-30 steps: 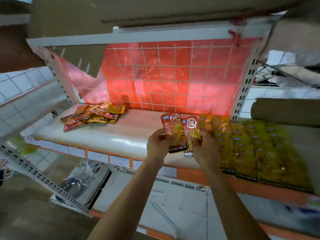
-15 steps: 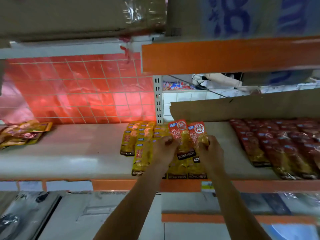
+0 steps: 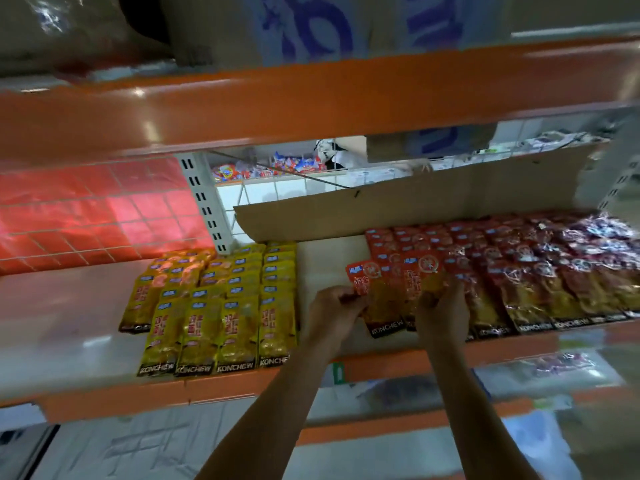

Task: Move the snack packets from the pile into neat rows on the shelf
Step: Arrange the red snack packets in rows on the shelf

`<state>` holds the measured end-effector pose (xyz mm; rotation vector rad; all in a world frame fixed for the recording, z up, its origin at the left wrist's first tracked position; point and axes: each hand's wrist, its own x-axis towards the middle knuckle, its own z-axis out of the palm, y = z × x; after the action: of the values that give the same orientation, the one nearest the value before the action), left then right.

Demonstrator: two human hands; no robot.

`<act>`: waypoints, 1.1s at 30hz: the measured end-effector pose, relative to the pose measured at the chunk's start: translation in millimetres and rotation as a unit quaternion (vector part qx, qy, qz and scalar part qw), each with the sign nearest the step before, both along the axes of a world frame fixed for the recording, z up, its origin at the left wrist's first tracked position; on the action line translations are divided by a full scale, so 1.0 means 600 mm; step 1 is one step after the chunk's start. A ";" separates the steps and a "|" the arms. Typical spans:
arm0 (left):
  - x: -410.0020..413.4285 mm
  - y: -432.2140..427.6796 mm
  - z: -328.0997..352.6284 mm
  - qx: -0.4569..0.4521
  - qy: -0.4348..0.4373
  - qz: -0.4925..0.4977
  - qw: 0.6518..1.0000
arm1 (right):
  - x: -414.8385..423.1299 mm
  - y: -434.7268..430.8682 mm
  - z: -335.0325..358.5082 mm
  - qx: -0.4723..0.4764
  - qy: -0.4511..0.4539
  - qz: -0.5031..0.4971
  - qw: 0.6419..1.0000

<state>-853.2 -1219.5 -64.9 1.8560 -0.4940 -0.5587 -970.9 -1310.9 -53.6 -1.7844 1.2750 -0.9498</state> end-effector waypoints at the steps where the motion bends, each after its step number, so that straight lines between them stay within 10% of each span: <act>1: -0.007 -0.012 -0.003 0.017 -0.021 -0.008 1.000 | -0.010 -0.010 -0.002 -0.001 -0.003 -0.006 1.000; 25: -0.050 -0.059 0.001 0.176 -0.177 -0.057 0.967 | -0.029 -0.072 -0.020 0.010 -0.009 0.023 1.000; 33: -0.044 -0.069 0.025 -0.009 -0.067 -0.050 0.996 | 0.021 -0.046 -0.013 0.013 -0.033 0.116 0.993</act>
<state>-879.7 -1260.7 -50.1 1.8666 -0.6821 -0.4954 -958.2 -1338.5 -61.6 -1.8199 1.0097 -0.8494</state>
